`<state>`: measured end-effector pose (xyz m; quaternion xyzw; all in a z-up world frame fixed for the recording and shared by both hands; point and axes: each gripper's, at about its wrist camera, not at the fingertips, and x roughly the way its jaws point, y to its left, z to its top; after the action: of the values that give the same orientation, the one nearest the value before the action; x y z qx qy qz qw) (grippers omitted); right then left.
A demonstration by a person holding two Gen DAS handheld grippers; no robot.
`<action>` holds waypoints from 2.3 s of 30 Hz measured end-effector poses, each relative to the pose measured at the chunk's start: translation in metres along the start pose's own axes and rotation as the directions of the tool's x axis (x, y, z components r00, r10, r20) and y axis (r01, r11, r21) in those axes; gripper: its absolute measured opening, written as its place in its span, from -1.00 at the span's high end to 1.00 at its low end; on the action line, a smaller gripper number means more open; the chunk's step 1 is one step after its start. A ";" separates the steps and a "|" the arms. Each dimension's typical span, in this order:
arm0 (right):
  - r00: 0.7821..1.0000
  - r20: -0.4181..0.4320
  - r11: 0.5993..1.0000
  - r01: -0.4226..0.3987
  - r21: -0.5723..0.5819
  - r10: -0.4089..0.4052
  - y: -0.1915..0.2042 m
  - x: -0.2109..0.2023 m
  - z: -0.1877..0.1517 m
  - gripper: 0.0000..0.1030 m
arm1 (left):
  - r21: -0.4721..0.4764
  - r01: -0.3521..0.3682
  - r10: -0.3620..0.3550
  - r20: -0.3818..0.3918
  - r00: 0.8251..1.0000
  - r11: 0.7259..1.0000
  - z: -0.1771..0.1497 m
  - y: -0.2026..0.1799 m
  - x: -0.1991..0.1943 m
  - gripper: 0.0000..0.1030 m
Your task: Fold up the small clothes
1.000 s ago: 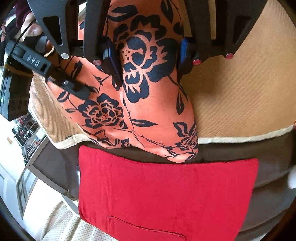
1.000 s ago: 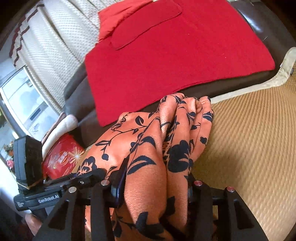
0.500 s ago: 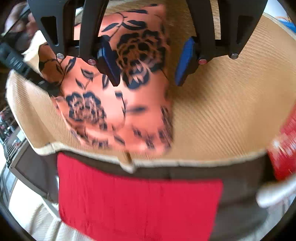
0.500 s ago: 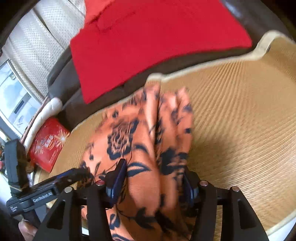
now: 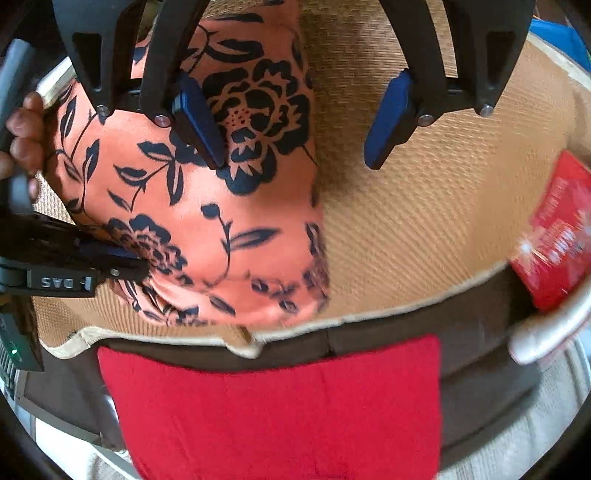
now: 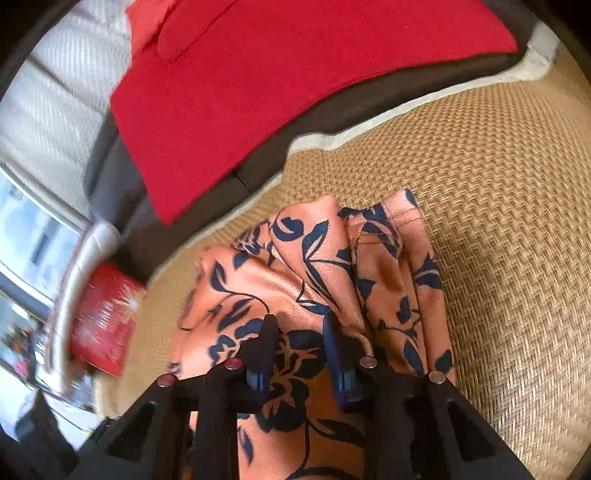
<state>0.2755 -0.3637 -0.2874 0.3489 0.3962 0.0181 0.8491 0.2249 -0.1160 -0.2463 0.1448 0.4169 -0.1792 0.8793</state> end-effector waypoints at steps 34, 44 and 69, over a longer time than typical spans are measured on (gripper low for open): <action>0.908 0.416 0.872 0.236 -0.429 -0.042 0.146 -0.359 -0.148 -0.44 | -0.246 -0.199 0.303 0.525 0.795 0.949 -0.038 0.003 -0.364 -1.00; 0.898 0.440 0.854 0.237 -0.462 -0.011 0.167 -0.389 -0.166 -0.44 | -0.278 -0.226 0.348 0.546 0.762 0.933 -0.046 0.007 -0.398 -1.00; 0.875 0.481 0.814 0.318 -0.486 -0.054 0.186 -0.376 -0.182 -0.44 | -0.248 -0.221 0.328 0.585 0.742 0.943 -0.053 0.006 -0.419 -1.00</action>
<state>-0.0614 -0.2339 -0.0068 0.0424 0.2018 -0.0346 0.9779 -0.0551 -0.0078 0.0507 0.0659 0.0929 -0.0502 0.9922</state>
